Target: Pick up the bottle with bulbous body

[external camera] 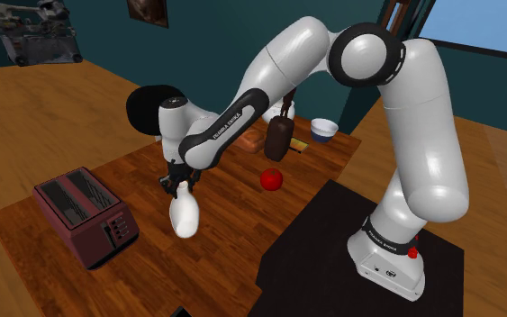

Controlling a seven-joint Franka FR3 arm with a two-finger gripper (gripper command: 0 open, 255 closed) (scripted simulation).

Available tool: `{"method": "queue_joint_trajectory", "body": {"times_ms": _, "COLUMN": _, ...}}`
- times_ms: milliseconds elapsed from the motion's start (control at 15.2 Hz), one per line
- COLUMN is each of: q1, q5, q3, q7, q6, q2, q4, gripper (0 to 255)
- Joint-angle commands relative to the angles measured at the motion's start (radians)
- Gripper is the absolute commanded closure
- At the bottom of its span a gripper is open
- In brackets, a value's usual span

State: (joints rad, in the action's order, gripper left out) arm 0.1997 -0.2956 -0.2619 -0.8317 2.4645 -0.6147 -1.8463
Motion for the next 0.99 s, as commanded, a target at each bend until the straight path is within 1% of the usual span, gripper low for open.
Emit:
{"method": "queue_joint_trajectory", "body": {"times_ms": 0, "q1": 0.000, "q5": 0.000, "q3": 0.000, "q7": 0.000, "q6": 0.000, "q2": 0.000, "q4": 0.000, "gripper": 255}}
{"method": "queue_joint_trajectory", "body": {"times_ms": 330, "q1": 0.000, "q5": -0.001, "q3": 0.001, "q7": 0.000, "q6": 0.002, "q2": -0.002, "q4": -0.001, "gripper": 255}}
{"method": "queue_joint_trajectory", "body": {"times_ms": 924, "q1": -0.019, "q5": 0.034, "q3": -0.026, "q7": 0.024, "q6": -0.079, "q2": 0.085, "q4": -0.004, "gripper": 255}}
